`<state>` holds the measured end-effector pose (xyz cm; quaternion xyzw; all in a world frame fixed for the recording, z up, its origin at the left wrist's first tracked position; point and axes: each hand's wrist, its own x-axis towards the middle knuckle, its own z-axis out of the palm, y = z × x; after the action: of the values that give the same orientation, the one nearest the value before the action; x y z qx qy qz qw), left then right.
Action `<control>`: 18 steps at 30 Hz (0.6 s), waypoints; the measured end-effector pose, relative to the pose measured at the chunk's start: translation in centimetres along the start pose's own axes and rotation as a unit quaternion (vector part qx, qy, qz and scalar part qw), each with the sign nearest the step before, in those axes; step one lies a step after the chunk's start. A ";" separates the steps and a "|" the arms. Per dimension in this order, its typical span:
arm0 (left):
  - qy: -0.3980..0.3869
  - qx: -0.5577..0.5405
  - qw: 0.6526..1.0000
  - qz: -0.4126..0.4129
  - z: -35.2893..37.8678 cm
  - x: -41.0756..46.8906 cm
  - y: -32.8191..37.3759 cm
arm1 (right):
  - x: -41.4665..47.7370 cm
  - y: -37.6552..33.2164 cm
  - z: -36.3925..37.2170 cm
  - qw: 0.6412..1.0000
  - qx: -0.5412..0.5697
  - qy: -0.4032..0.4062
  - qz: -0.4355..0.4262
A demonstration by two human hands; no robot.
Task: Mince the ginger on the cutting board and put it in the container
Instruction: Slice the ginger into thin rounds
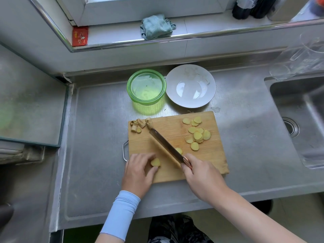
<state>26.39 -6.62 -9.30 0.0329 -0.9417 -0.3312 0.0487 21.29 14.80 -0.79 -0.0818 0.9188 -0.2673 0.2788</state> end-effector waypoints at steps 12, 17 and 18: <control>0.033 -0.072 0.995 -0.068 -0.1 -0.5 1.3 | -0.1 0.4 0.4 1.000 0.006 -0.003 -0.004; 0.049 -0.124 0.987 -0.085 -0.8 -0.6 1.5 | 0.0 0.3 0.6 1.000 0.014 -0.006 -0.004; 0.057 -0.151 0.981 -0.108 -0.8 -0.6 1.7 | 0.0 0.3 0.6 1.000 0.015 -0.006 -0.005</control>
<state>27.06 -5.80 -7.65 0.1456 -0.8676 -0.4702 0.0709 21.62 14.79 -1.37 -0.0838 0.9127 -0.2815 0.2841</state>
